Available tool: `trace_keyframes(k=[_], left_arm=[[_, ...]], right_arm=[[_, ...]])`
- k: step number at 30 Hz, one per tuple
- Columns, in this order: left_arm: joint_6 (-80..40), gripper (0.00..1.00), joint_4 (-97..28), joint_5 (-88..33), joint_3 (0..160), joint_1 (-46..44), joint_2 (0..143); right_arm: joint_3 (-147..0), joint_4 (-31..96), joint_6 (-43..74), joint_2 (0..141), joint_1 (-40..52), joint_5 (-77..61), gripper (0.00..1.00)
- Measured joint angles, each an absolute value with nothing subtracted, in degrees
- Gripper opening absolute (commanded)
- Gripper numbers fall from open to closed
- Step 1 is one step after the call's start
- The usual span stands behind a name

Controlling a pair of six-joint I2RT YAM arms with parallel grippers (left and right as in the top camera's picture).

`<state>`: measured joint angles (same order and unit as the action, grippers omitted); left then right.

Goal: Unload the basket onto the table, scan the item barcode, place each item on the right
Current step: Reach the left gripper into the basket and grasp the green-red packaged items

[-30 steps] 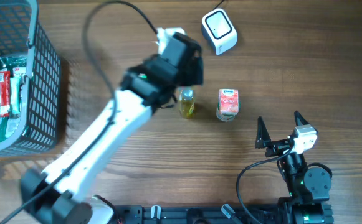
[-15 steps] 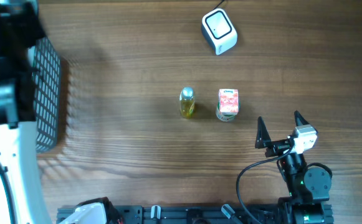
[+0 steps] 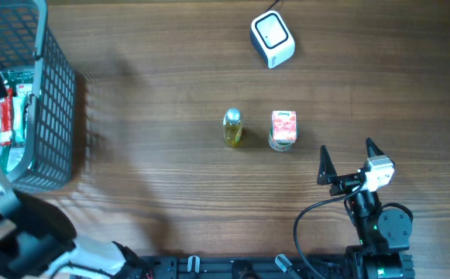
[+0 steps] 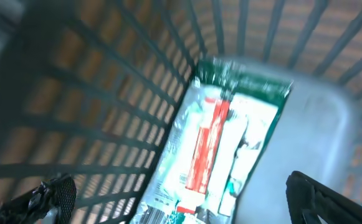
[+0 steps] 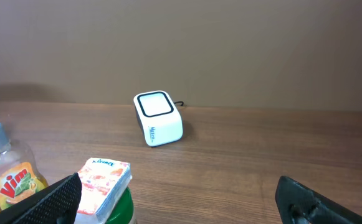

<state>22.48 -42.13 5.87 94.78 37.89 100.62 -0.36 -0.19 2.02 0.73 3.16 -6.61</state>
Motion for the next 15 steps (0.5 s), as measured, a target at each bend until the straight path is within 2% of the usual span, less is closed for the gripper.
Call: trace_keyframes(k=[9,15], left_arm=[[29.5,1.00,-42.2,-0.3,94.8,40.4,116.9],[33.5,1.00,-41.7,-1.3,94.8,40.4,122.2]], right_arm=[[-0.4,-0.2,2.0,0.7,3.2,-6.6,1.00],[-0.4,-0.2,2.0,0.7,3.2,-6.6,1.00]])
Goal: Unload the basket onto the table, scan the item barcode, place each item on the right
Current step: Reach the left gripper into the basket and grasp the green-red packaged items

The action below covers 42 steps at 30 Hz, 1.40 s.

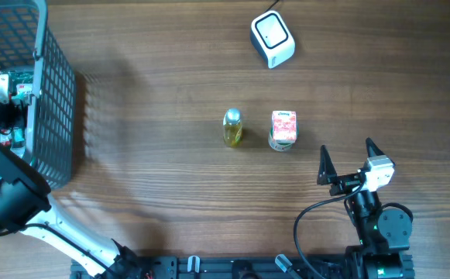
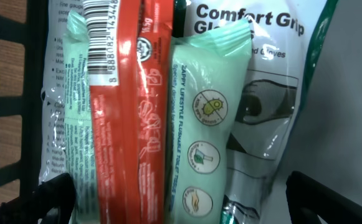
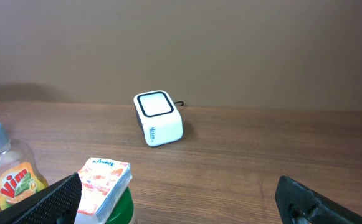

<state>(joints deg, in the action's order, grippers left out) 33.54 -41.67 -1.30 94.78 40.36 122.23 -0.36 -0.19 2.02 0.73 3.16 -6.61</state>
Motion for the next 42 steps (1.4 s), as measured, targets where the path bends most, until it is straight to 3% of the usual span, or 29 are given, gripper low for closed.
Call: trace_keyframes(k=[31,32,33,34,36,42], left_arm=[[34.9,0.98,-40.5,-2.7,95.0,40.6,124.2],[34.9,0.92,-40.4,-2.9,95.0,40.6,124.2],[34.9,0.77,-40.3,-3.0,95.1,40.6,124.2],[34.8,0.53,-40.2,-3.1,95.1,40.6,124.2],[34.9,0.27,-39.8,-3.1,95.1,40.6,124.4],[35.3,0.05,-39.5,-3.1,95.6,40.5,124.5]], right_arm=[[-0.4,-0.2,2.0,0.7,3.2,-6.6,1.00],[-0.4,-0.2,2.0,0.7,3.2,-6.6,1.00],[-0.4,-0.2,2.0,0.7,3.2,-6.6,1.00],[-0.4,-0.2,2.0,0.7,3.2,-6.6,1.00],[-0.4,-0.2,2.0,0.7,3.2,-6.6,1.00],[-0.4,-0.2,2.0,0.7,3.2,-6.6,1.00]])
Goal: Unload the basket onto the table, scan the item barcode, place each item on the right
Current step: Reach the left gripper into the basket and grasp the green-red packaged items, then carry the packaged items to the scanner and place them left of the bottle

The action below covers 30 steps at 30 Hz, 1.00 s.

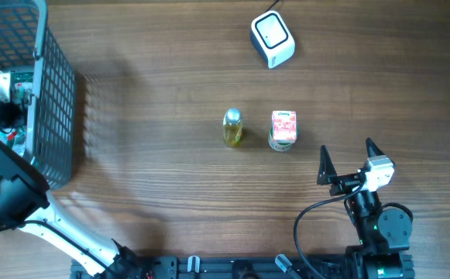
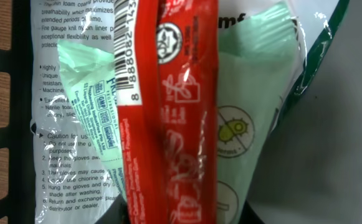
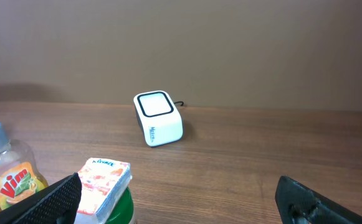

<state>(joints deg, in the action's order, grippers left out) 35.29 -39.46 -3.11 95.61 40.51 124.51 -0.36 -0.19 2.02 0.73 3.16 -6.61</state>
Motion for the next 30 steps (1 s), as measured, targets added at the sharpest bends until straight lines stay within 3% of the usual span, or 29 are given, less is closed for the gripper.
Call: trace_keyframes(k=[9,17,24,30], left_arm=[[31.2,0.04,-40.3,-9.3,95.7,40.6,118.8],[20.4,0.04,-33.4,-11.9,97.9,37.6,88.3],[14.3,0.04,-37.3,-9.4,98.1,19.9,76.1],[5.2,0.04,-52.9,-2.9,98.1,2.8,75.5]], right_arm=[[-0.4,-0.2,2.0,0.7,3.2,-6.6,1.00],[-0.4,-0.2,2.0,0.7,3.2,-6.6,1.00],[-0.4,-0.2,2.0,0.7,3.2,-6.6,1.00],[-0.4,-0.2,2.0,0.7,3.2,-6.6,1.00]])
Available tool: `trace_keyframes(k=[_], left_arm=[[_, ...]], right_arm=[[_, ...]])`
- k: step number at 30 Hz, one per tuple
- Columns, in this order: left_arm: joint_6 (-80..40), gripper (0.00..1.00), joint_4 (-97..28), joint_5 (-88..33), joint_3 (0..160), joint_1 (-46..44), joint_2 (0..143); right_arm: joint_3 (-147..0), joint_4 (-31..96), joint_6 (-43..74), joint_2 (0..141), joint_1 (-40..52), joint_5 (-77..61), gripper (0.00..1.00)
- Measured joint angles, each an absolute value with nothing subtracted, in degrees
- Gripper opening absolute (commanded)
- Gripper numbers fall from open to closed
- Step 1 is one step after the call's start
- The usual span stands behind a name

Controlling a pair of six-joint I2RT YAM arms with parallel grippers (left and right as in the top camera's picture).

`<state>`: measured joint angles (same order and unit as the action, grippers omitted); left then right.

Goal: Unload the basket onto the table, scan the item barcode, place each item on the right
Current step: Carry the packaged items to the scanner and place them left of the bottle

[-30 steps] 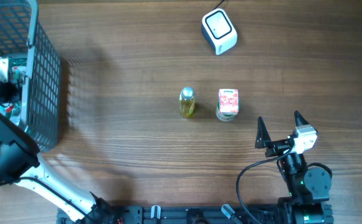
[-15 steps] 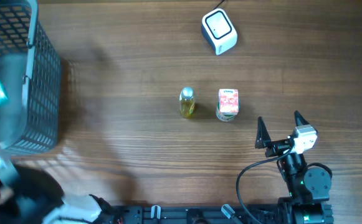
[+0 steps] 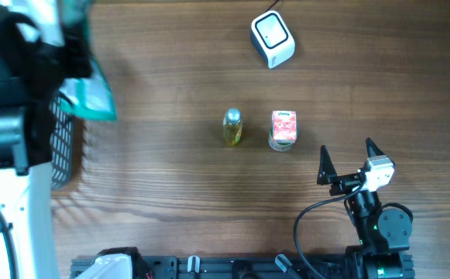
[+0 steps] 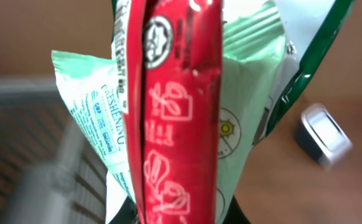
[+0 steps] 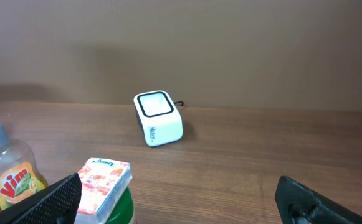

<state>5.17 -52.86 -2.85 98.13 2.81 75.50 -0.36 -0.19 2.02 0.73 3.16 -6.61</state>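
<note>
My left gripper (image 4: pixel 181 214) is shut on a bundle of packets lifted above the table: a red packet (image 4: pixel 181 112) in front, a mint-green wipes packet (image 4: pixel 246 118) behind it, and a glove bag with a green edge (image 4: pixel 311 56). Its fingertips are mostly hidden by them. From overhead the mint-green packet (image 3: pixel 93 97) hangs beside the basket. The white barcode scanner (image 3: pixel 273 39) stands at the back right, also the scanner (image 4: pixel 323 134) and the scanner (image 5: pixel 159 118). My right gripper (image 3: pixel 347 159) rests open near the front right, empty.
The dark wire basket (image 3: pixel 62 151) stands at the left edge, largely covered by my left arm. Mid-table are a yellow Vim bottle (image 3: pixel 232 126) and a tissue pack (image 3: pixel 283 125) lying on a green-lidded jar, both just ahead of my right gripper.
My left gripper was down in the basket, shut on the packets. Now it holds them high, outside the basket, with the table and the scanner behind. The right arm is unchanged.
My left gripper was open above the packets lying in the basket. Then it was close over them, still open. Then it had shut on the red packet and its neighbours. Now the bundle is out of the basket. The right gripper stayed open throughout.
</note>
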Motion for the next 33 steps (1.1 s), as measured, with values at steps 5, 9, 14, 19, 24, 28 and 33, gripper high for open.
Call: trace_keyframes(k=[5,9,14,19,24,28,33], left_arm=[[-1.5,0.04,-60.6,-0.9,97.3,-6.7,84.1],[-5.9,0.04,-60.7,1.0,93.7,-10.9,93.3],[-9.3,0.04,-57.1,2.2,88.4,-13.7,100.2],[-11.1,0.04,-49.6,4.3,81.1,-16.6,102.8],[-13.4,0.04,-41.6,6.0,74.0,-17.8,103.3],[-15.4,0.04,-35.7,6.8,69.0,-18.2,103.3],[-16.4,0.42,-31.6,7.3,64.4,-18.3,103.5]], right_arm=[[-0.4,-0.2,2.0,0.7,3.2,-6.6,1.00],[-0.4,-0.2,2.0,0.7,3.2,-6.6,1.00],[-0.4,-0.2,2.0,0.7,3.2,-6.6,1.00],[-0.4,-0.2,2.0,0.7,3.2,-6.6,1.00],[-0.4,-0.2,2.0,0.7,3.2,-6.6,1.00],[-0.4,-0.2,2.0,0.7,3.2,-6.6,1.00],[-0.4,-0.2,2.0,0.7,3.2,-6.6,1.00]])
